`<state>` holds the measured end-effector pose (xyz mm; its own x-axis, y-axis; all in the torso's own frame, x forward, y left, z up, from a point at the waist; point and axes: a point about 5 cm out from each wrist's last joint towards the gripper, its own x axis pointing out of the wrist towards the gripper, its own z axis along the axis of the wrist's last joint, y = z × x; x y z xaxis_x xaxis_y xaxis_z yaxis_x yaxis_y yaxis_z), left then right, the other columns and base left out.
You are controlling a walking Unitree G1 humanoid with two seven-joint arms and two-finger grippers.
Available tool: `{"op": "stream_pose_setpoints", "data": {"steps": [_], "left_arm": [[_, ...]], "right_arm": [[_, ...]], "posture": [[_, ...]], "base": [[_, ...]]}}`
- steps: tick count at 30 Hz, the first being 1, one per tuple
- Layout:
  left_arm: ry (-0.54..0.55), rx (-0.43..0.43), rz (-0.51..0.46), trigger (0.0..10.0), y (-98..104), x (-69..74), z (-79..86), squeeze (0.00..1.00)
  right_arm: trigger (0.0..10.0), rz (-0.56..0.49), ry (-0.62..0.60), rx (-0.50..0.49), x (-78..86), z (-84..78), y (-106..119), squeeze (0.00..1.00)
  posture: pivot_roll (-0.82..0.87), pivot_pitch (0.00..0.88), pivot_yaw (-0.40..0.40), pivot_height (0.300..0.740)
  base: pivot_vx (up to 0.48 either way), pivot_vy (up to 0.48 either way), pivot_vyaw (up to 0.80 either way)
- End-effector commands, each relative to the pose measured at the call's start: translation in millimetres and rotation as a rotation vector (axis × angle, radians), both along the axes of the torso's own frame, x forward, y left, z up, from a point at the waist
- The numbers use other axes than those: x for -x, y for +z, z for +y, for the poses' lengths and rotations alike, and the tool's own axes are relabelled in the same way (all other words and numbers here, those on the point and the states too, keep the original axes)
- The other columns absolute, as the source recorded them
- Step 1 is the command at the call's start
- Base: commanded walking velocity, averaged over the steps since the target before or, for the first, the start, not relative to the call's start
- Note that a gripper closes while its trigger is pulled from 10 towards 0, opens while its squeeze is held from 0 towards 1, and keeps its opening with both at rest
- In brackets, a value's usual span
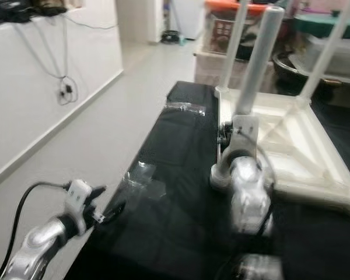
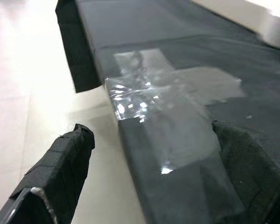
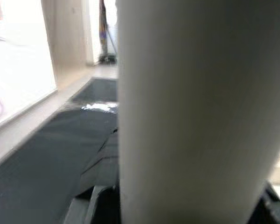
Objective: Building children table
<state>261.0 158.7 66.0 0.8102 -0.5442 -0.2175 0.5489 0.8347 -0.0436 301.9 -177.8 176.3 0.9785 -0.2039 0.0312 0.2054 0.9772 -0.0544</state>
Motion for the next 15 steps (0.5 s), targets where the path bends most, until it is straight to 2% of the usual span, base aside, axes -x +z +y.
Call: {"op": "stream_pose_setpoints", "data": {"steps": [1, 4, 5, 6, 9, 10, 12, 14, 15], "left_arm": [[-0.019, 0.001, 0.004, 10.0, -0.3, -0.4, -5.0, 0.0], [-0.02, 0.0, 0.004, 10.0, -0.3, -0.5, -5.0, 0.0], [-0.02, 0.001, 0.003, 10.0, -0.1, -0.7, -4.9, 0.0], [-0.021, 0.002, 0.003, 10.0, 0.0, -0.7, -4.7, 0.0], [-0.021, 0.003, 0.004, 10.0, 0.1, -0.8, -4.5, 0.0], [-0.022, 0.004, 0.004, 10.0, 0.0, -0.7, -4.3, 0.0], [-0.022, 0.004, 0.004, 10.0, 0.0, -0.7, -4.3, 0.0], [-0.026, 0.007, 0.004, 10.0, -0.1, -0.8, -5.5, 0.0], [-0.026, 0.007, 0.004, 10.0, -0.1, -0.8, -5.5, 0.0]], "right_arm": [[10.0, 0.043, 0.098, -0.001, -2.2, 11.8, -9.6, 0.0], [10.0, -0.007, 0.134, -0.019, -2.4, 14.3, -4.9, 0.0], [10.0, -0.064, 0.146, -0.04, -3.9, 11.8, 1.6, 1.0], [10.0, -0.089, 0.195, -0.06, -8.1, 10.0, 7.0, 1.0], [10.0, -0.094, 0.219, -0.071, -11.4, 8.7, 9.8, 1.0], [10.0, -0.13, 0.297, -0.069, -19.1, 1.9, 22.1, 0.0], [10.0, -0.13, 0.297, -0.069, -19.1, 1.9, 22.1, 0.0], [10.0, -0.176, 0.538, 0.0, -25.8, -7.7, 46.5, 0.0], [10.0, -0.176, 0.538, 0.0, -25.8, -7.7, 46.5, 0.0]], "posture": [[0.05, 0.0, -0.039, 0.74], [0.05, 0.0, -0.039, 0.74], [0.05, 0.0, -0.039, 0.74], [0.05, 0.0, -0.039, 0.74], [0.04, 0.0, -0.04, 0.74], [0.04, 0.0, -0.04, 0.74], [0.04, 0.0, -0.04, 0.74], [0.04, 0.0, -0.039, 0.74], [0.04, 0.0, -0.039, 0.74]], "base": [[0.0, 0.0, 0.0], [0.0, 0.0, 0.0], [0.0, 0.0, 0.0], [0.0, 0.0, 0.0], [0.0, 0.0, 0.0], [0.0, 0.0, 0.0], [0.0, 0.0, 0.0], [0.0, 0.0, 0.0], [0.0, 0.0, 0.0]]}}
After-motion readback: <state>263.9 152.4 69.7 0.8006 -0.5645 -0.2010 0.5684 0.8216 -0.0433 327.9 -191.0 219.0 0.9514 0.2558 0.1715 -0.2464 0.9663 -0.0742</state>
